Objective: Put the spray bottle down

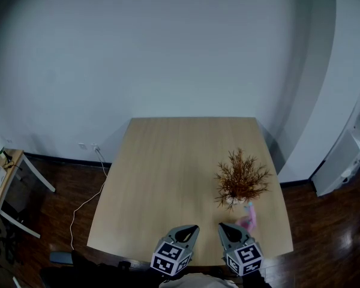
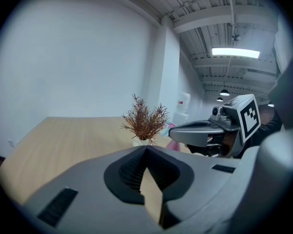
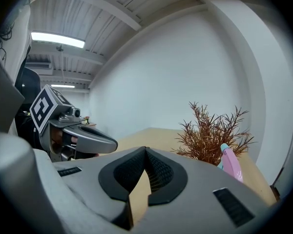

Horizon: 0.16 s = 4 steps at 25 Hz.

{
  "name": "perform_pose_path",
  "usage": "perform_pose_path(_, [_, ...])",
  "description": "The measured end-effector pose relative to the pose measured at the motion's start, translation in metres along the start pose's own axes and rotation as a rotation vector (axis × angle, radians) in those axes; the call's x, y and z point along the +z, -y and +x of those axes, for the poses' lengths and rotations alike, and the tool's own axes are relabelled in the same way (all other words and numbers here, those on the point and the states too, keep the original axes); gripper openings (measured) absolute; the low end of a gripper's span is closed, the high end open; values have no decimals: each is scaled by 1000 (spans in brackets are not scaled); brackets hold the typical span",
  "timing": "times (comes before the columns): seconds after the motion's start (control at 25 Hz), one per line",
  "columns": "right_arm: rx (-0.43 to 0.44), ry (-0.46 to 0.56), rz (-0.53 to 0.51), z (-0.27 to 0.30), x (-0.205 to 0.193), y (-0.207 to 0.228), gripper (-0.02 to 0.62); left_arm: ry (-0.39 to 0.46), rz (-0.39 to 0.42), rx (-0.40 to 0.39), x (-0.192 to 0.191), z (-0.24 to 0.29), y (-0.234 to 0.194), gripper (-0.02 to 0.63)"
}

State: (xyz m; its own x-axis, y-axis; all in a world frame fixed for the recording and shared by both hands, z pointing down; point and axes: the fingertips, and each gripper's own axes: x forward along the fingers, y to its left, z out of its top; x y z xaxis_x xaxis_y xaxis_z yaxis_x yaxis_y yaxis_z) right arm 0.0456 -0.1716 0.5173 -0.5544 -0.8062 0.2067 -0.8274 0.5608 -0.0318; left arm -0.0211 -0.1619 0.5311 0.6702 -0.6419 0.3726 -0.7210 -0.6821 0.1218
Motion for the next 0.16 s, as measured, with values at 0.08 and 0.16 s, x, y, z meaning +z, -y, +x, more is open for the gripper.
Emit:
perform_pose_path(0.08, [-3, -1, -4, 0, 0, 1, 0, -2, -1, -1, 0, 0, 1, 6])
perform_pose_path(0.16, [-4, -2, -5, -1, -1, 1, 0, -3, -1, -2, 0, 0, 2, 6])
